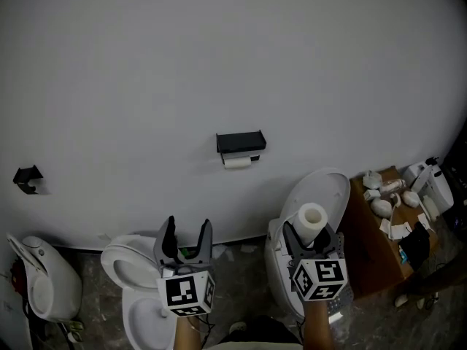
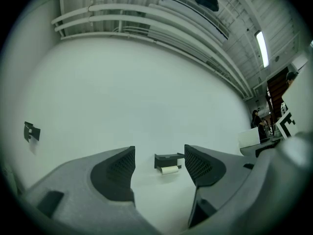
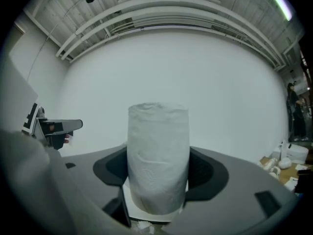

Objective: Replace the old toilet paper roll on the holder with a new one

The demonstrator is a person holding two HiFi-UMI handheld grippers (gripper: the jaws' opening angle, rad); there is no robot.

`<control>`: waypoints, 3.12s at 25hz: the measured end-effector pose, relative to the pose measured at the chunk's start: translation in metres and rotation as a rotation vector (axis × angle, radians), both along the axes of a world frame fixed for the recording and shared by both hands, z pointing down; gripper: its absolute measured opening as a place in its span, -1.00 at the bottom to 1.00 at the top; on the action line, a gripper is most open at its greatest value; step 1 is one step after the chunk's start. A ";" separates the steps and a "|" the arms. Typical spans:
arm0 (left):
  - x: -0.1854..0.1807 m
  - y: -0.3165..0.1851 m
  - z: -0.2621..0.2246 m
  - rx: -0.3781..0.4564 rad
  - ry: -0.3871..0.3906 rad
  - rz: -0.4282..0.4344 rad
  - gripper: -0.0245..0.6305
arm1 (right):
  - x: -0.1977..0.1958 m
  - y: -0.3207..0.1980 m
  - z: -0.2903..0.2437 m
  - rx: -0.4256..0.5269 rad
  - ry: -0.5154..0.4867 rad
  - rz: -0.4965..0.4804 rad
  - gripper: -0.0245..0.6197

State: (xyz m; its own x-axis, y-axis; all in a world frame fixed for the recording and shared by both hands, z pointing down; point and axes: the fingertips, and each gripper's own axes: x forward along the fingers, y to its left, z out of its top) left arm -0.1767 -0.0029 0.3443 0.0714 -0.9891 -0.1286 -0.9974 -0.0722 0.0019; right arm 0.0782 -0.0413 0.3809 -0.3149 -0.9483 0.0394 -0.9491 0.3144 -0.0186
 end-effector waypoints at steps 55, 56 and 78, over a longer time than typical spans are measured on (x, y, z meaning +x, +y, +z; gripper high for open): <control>0.012 -0.278 0.011 -0.061 -0.068 -0.043 -0.03 | 0.010 -0.296 -0.009 0.016 -0.009 -0.042 0.04; 0.013 -0.280 0.011 -0.063 -0.081 -0.036 -0.03 | 0.010 -0.297 -0.008 0.013 -0.007 -0.038 0.04; 0.105 -0.307 0.101 -0.243 -1.298 0.120 -0.03 | 0.031 -0.316 0.007 -0.024 0.015 0.028 0.04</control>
